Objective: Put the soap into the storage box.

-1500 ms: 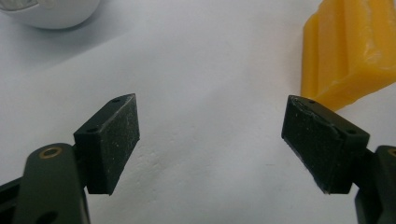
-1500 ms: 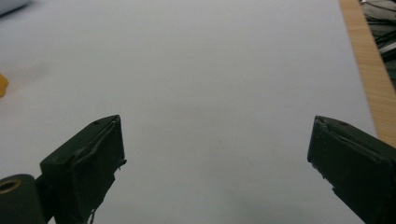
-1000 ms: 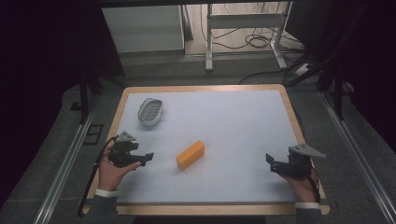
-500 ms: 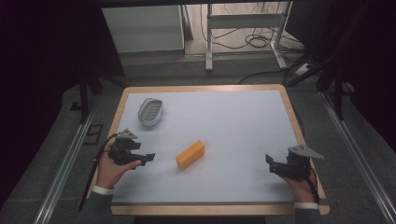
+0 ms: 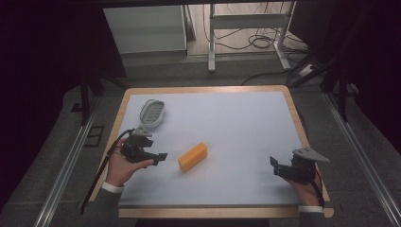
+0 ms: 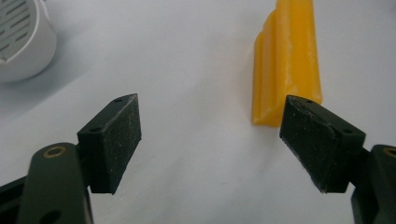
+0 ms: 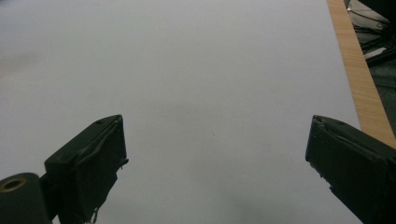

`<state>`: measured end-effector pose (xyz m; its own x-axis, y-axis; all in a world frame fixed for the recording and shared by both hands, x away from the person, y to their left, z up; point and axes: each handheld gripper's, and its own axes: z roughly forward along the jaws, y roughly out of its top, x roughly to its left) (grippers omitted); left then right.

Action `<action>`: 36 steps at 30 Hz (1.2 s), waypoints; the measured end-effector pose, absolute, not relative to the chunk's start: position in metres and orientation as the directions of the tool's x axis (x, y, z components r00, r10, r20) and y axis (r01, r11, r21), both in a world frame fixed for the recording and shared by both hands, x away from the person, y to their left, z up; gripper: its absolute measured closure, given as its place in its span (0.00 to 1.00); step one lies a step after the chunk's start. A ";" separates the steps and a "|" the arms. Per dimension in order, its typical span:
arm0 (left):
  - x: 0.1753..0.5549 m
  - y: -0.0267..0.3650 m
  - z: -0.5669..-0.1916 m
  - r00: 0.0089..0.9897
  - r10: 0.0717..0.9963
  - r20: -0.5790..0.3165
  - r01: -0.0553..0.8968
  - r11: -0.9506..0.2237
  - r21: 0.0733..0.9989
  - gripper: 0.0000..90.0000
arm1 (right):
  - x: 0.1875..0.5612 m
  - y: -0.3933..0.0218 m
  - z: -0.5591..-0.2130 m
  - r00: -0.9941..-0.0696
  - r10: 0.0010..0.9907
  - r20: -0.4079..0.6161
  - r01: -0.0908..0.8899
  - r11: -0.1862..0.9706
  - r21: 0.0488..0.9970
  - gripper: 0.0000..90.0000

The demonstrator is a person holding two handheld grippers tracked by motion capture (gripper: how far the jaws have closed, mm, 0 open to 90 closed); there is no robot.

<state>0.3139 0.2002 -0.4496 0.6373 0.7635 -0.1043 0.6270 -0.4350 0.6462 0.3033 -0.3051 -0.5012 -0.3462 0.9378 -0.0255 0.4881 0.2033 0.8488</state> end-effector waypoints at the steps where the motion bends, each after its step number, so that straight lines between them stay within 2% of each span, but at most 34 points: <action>1: 0.315 0.198 -0.449 0.639 0.763 -0.098 0.624 -0.440 0.646 0.23 | 0.303 -0.305 -0.501 -0.343 0.939 -0.027 0.485 0.202 0.851 0.06; 23: 0.324 0.143 -0.442 0.696 0.715 -0.059 0.590 -0.524 0.614 0.23 | 0.301 -0.306 -0.502 -0.331 0.943 -0.030 0.494 0.200 0.846 0.07; 36: 0.328 0.115 -0.448 0.716 0.697 -0.039 0.571 -0.552 0.608 0.27 | 0.300 -0.308 -0.502 -0.326 0.945 -0.034 0.492 0.200 0.847 0.07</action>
<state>0.3284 0.1153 -0.4479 0.7159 0.6971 -0.0386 0.5705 -0.5522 0.6079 0.3003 -0.3082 -0.5018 -0.3261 0.9447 -0.0343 0.4915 0.2005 0.8475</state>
